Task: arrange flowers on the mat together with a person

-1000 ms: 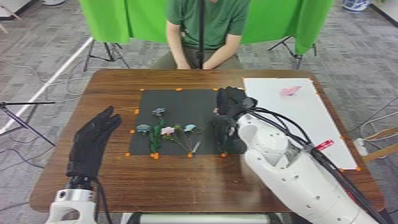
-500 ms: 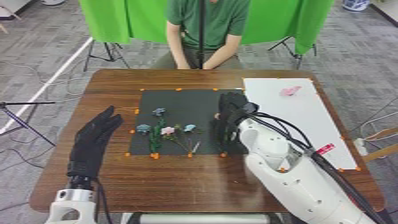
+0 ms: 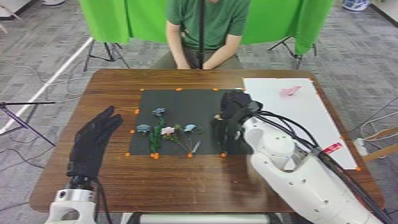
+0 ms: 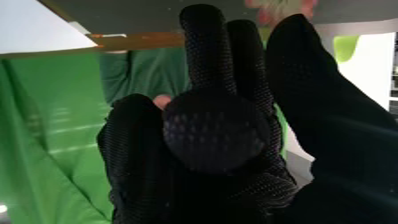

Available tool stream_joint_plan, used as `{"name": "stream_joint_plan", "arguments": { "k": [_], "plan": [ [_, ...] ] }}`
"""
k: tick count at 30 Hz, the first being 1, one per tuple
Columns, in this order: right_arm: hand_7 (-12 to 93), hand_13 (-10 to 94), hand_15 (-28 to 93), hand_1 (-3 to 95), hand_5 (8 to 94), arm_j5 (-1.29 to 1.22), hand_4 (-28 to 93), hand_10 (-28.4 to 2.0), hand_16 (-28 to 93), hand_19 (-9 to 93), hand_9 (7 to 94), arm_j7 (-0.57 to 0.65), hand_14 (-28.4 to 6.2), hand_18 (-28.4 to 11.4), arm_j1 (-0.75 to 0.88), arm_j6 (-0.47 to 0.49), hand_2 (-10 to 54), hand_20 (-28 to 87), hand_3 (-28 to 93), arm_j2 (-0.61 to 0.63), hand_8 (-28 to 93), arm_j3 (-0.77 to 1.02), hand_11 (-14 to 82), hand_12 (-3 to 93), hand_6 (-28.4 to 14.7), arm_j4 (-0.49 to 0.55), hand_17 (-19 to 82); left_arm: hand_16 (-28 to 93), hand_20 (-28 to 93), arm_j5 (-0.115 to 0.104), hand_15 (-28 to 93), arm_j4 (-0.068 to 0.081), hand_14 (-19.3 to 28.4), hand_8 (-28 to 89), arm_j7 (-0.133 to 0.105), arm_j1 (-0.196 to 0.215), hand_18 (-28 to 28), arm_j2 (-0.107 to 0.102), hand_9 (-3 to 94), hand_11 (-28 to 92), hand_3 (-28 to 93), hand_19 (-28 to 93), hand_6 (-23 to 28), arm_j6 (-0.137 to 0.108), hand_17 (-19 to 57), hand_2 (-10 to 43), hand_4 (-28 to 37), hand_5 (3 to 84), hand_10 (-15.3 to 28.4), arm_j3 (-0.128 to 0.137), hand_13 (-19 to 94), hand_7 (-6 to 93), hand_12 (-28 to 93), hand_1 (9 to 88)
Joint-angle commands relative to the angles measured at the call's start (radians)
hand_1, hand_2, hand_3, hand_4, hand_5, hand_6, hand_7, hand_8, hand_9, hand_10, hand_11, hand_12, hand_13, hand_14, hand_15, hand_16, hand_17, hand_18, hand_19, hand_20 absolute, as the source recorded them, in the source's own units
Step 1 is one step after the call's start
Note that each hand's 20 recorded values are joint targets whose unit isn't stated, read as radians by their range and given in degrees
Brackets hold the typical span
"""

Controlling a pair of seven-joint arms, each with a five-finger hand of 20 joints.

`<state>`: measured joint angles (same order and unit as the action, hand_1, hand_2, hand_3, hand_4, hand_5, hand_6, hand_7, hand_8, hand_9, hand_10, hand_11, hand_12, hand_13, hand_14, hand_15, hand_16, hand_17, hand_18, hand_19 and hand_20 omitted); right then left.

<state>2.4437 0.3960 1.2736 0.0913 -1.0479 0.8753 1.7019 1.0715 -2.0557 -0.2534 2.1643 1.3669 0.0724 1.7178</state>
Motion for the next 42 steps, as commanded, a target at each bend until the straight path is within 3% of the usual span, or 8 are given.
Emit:
{"name": "stream_joint_plan", "arguments": {
  "k": [1,5,11,15,19,21,23,42],
  "plan": [
    [15,94,64,47.8,70.6,-0.005,-23,-12.0,16,93,80.8,-0.002,1.0,-9.0,-0.004,0.019,-9.5,51,68,0.036,-12,0.022,11.0,11.4,4.8,0.055,71,0,15,-0.001,9,0.002,14.0,-6,0.006,0.009,9.6,0.003,43.6,11,67,1,2.7,0.005,5.6,-4.5,-24.0,43.6,12.4,0.003,33,7.2,12,22.7],
    [15,94,64,47.9,70.5,-0.019,-23,-12.0,16,93,80.6,0.004,0.9,-9.0,0.036,-0.010,-9.5,51,68,0.047,-12,0.086,11.0,11.4,4.8,0.126,71,0,15,0.001,9,0.002,14.1,-6,0.006,0.008,9.6,0.004,43.6,11,68,1,2.7,0.005,5.5,-4.5,-23.9,43.6,12.4,0.002,33,7.3,12,22.7],
    [15,94,63,46.8,70.8,-0.213,-21,-11.9,16,93,80.9,-0.017,0.5,-9.1,0.240,-0.261,-9.5,49,65,0.037,-5,0.305,11.4,12.2,3.0,0.322,70,0,15,0.002,9,0.002,14.0,-6,0.004,0.005,9.6,0.007,43.5,11,68,1,2.7,0.006,5.5,-4.5,-23.9,43.6,12.4,0.004,33,7.4,12,22.7],
    [15,92,41,37.9,71.6,-0.595,-18,-12.4,24,89,79.2,-0.272,-3.7,-10.0,0.465,-0.430,-6.5,28,67,-0.055,-6,0.510,11.4,13.2,1.9,0.401,62,0,15,0.004,9,-0.002,14.0,-6,0.006,0.015,9.6,0.016,43.6,10,68,1,2.8,0.012,5.5,-4.5,-23.9,43.7,12.5,0.008,33,7.3,12,22.7],
    [13,68,22,23.8,69.6,-0.950,-16,-15.3,23,57,71.6,-0.565,-13.1,-15.7,0.623,-0.294,1.3,33,69,-0.200,-10,0.660,9.5,12.8,0.0,0.367,38,0,15,0.002,9,-0.005,14.0,-6,0.007,0.022,9.5,0.023,43.6,10,67,1,2.7,0.009,5.5,-4.4,-23.9,43.7,12.5,0.009,33,7.3,12,22.8],
    [12,47,14,16.8,59.0,-1.137,-17,-15.0,20,23,59.2,-0.615,-14.3,-15.0,0.705,-0.250,2.1,33,73,-0.247,-10,0.690,7.4,10.4,0.0,0.384,24,0,15,0.007,9,-0.001,14.0,-6,0.006,0.013,9.5,0.023,43.6,10,67,1,2.7,0.018,5.5,-4.4,-23.9,43.6,12.4,0.001,33,7.3,12,22.8],
    [9,35,10,12.2,48.0,-1.286,-18,-14.6,16,12,48.0,-0.655,-13.3,-14.3,0.774,-0.214,2.8,30,76,-0.271,-10,0.692,5.5,9.0,0.1,0.401,19,0,15,0.010,9,-0.001,13.9,-6,0.006,0.008,9.5,0.026,43.6,10,67,1,2.7,0.023,5.5,-4.5,-23.9,43.7,12.4,-0.001,33,7.3,12,22.8],
    [7,23,5,3.9,33.5,-1.368,-21,-12.2,8,1,36.2,-0.733,-8.5,-10.6,0.881,-0.187,3.6,25,78,-0.254,-10,0.720,3.0,7.3,0.5,0.422,14,0,15,0.016,9,0.007,14.1,-6,-0.002,-0.018,9.4,0.019,43.8,11,67,1,2.7,0.031,5.6,-4.0,-23.8,43.7,12.3,-0.026,33,7.4,12,23.1]
  ]
}}
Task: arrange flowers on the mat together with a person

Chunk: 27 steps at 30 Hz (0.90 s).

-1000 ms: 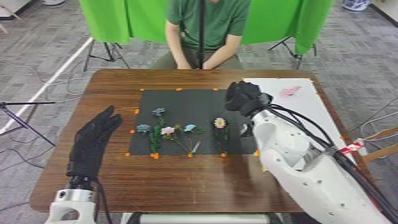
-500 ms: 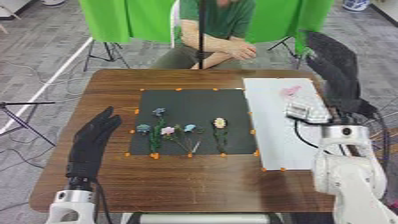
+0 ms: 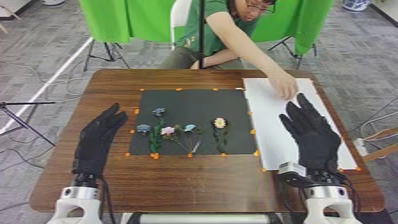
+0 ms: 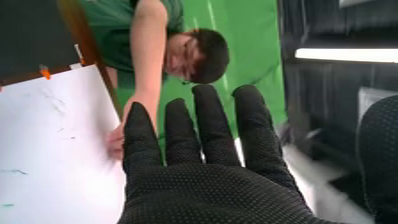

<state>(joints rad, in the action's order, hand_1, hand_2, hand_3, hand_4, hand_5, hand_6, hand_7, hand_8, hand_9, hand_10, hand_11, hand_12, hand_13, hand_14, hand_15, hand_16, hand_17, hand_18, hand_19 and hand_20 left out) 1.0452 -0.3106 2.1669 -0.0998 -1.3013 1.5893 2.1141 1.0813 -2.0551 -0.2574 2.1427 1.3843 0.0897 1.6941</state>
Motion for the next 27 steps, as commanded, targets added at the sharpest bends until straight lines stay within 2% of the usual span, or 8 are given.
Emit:
{"name": "stream_joint_plan", "arguments": {
  "k": [1,8,12,18,27],
  "plan": [
    [7,23,5,3.9,33.6,0.033,-21,-12.3,8,0,36.2,-0.024,-8.5,-10.6,-0.011,-0.001,3.6,25,78,-0.003,-10,0.007,3.0,7.3,0.4,0.011,14,0,15,0.006,9,0.008,14.1,-6,0.000,0.000,9.5,0.001,43.8,11,67,1,2.7,0.014,5.6,-4.0,-23.8,43.7,12.3,-0.002,33,7.4,12,23.1],
    [7,24,6,3.9,33.8,0.035,-21,-12.5,7,0,36.6,-0.021,-8.5,-10.6,0.000,0.007,3.7,25,79,-0.006,-10,0.010,3.1,7.4,0.1,0.009,14,0,15,0.009,9,0.007,14.1,-6,-0.003,-0.003,9.5,-0.001,43.8,11,67,1,2.7,0.017,5.6,-4.1,-23.7,43.7,12.3,0.000,33,7.4,12,23.0],
    [8,24,6,3.8,34.0,0.032,-21,-12.7,6,0,36.8,-0.022,-8.5,-10.5,-0.007,0.003,3.8,25,79,-0.009,-10,0.006,3.2,7.5,-0.4,0.005,14,0,16,0.010,9,0.013,14.1,-6,0.000,-0.014,9.5,-0.003,43.8,11,67,2,2.7,0.024,6.2,-4.1,-23.7,43.7,12.4,-0.001,33,7.4,12,23.0],
    [8,24,7,3.9,34.9,0.035,-21,-13.1,6,1,37.7,-0.004,-8.8,-10.5,-0.003,0.008,4.1,25,79,-0.005,-10,0.000,3.4,7.5,-1.4,0.002,14,0,16,0.007,9,0.007,14.1,-6,0.000,0.001,9.4,0.001,43.8,11,67,2,2.8,0.018,6.2,-4.1,-23.8,43.8,12.3,0.002,33,7.4,12,23.0],
    [8,26,8,4.1,39.4,0.047,-20,-14.2,6,1,41.1,0.016,-9.5,-10.7,-0.007,0.018,4.5,25,79,-0.010,-10,0.000,4.3,8.0,-2.3,0.000,15,0,16,0.002,9,0.007,14.1,-6,0.001,0.000,9.3,-0.001,43.8,11,67,1,2.8,0.014,6.0,-4.1,-23.9,43.8,12.3,0.005,33,7.3,12,23.1]
  ]
}}
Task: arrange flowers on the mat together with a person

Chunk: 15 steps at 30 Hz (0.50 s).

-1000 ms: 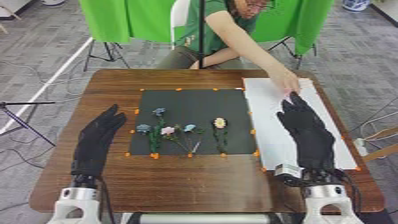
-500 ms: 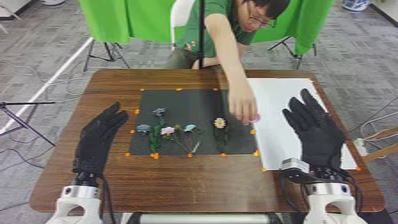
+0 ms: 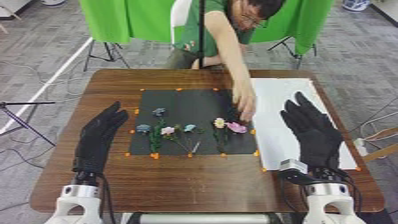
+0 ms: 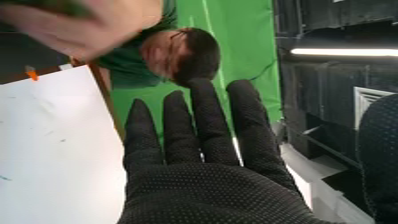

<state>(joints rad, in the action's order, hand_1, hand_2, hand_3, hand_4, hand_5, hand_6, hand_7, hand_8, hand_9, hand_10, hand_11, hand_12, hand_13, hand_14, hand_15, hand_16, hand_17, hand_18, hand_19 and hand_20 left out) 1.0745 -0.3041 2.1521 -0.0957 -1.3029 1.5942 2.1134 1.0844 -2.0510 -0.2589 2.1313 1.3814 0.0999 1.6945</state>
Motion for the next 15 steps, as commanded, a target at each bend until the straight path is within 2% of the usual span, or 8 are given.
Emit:
{"name": "stream_joint_plan", "arguments": {
  "k": [1,6,15],
  "plan": [
    [8,26,8,4.2,39.6,0.020,-20,-14.3,6,1,41.5,0.011,-9.7,-10.8,0.006,0.025,4.6,25,78,-0.010,-10,-0.002,4.3,8.0,-2.3,-0.002,15,0,16,-0.002,9,0.001,14.1,-6,0.001,0.015,9.4,0.003,43.7,11,67,1,2.8,-0.001,6.0,-4.1,-23.8,43.8,12.3,0.006,33,7.3,12,23.1],
    [8,28,9,4.3,41.9,0.020,-20,-14.6,6,1,44.1,0.014,-10.6,-10.8,0.017,0.019,4.8,25,78,-0.014,-10,0.004,5.0,8.5,-2.6,0.003,15,0,16,-0.003,9,0.006,14.1,-6,0.006,0.008,9.5,0.004,43.7,11,67,1,2.7,0.004,5.9,-4.2,-23.8,43.7,12.3,0.003,33,7.3,12,23.0],
    [8,28,10,4.3,43.4,0.025,-20,-14.9,7,2,45.9,0.030,-11.2,-11.0,0.013,0.035,5.0,25,78,-0.016,-9,-0.004,5.3,8.9,-2.7,-0.002,15,0,16,-0.012,9,0.001,14.1,-6,0.006,0.021,9.5,0.009,43.8,11,67,1,2.7,-0.004,5.9,-4.1,-23.9,43.7,12.3,0.012,33,7.3,12,23.0]
  ]
}}
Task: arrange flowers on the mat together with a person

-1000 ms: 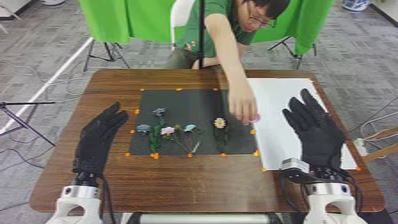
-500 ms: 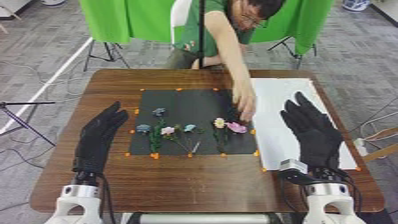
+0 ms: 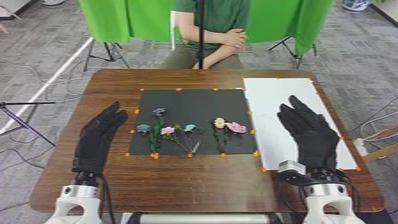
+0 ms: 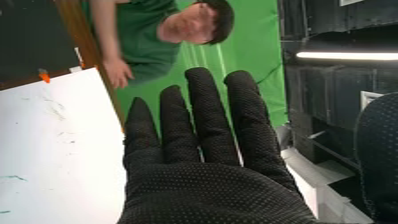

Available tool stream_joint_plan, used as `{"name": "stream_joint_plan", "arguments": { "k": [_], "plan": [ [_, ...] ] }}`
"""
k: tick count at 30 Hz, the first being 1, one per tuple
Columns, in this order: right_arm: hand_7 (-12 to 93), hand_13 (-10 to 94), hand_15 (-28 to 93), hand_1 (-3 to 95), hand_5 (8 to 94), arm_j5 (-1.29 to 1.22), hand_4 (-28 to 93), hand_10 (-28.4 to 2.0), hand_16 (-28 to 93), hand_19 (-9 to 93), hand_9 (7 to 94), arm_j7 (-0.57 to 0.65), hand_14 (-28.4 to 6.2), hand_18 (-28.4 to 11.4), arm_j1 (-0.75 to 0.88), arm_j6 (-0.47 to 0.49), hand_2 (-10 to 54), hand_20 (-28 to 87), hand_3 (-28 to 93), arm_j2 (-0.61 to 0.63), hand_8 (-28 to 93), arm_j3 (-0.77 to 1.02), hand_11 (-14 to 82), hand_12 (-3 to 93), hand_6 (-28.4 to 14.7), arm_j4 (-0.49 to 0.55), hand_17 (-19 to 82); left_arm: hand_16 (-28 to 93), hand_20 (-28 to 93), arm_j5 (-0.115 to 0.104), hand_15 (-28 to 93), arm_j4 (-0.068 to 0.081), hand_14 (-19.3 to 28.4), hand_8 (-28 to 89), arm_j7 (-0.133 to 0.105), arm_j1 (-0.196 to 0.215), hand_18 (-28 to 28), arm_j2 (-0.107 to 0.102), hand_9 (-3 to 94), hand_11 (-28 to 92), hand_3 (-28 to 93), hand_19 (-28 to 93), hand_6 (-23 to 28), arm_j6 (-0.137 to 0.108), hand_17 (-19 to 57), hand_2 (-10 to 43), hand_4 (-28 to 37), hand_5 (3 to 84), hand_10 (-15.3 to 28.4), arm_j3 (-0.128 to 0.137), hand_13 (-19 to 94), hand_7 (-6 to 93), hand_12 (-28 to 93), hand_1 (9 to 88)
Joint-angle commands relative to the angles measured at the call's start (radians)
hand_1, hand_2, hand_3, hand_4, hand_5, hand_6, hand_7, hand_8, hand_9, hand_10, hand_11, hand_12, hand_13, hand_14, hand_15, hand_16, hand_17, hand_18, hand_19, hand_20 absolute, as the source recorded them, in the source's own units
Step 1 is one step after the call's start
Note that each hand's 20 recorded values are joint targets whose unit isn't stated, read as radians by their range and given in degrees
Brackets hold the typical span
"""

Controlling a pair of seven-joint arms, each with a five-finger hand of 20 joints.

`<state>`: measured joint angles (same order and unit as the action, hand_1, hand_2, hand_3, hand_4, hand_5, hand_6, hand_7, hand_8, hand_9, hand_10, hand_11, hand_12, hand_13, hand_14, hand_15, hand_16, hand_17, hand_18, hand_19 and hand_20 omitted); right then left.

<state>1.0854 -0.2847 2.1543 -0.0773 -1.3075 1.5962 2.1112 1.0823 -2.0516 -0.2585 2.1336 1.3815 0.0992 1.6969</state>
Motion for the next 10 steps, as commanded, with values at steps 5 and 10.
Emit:
{"name": "stream_joint_plan", "arguments": {
  "k": [5,10],
  "plan": [
    [8,29,10,4.4,44.5,0.013,-20,-15.1,7,2,47.0,0.017,-11.7,-11.1,0.006,0.019,5.2,25,78,-0.008,-9,-0.004,5.5,9.1,-2.8,-0.001,16,0,16,-0.002,9,0.005,14.1,-6,0.005,0.006,9.5,0.007,43.7,11,67,1,2.7,0.004,5.9,-4.1,-23.8,43.7,12.3,0.004,33,7.3,12,23.1],
    [8,30,10,4.5,45.0,0.021,-20,-15.5,8,2,47.6,0.020,-11.8,-11.1,0.005,0.028,5.3,25,78,-0.011,-9,-0.002,5.5,9.3,-2.8,-0.001,16,0,16,-0.009,9,0.003,14.1,-6,0.006,0.017,9.5,0.011,43.8,11,67,1,2.8,-0.004,5.8,-4.2,-23.8,43.8,12.3,0.009,33,7.3,12,23.0]
  ]
}}
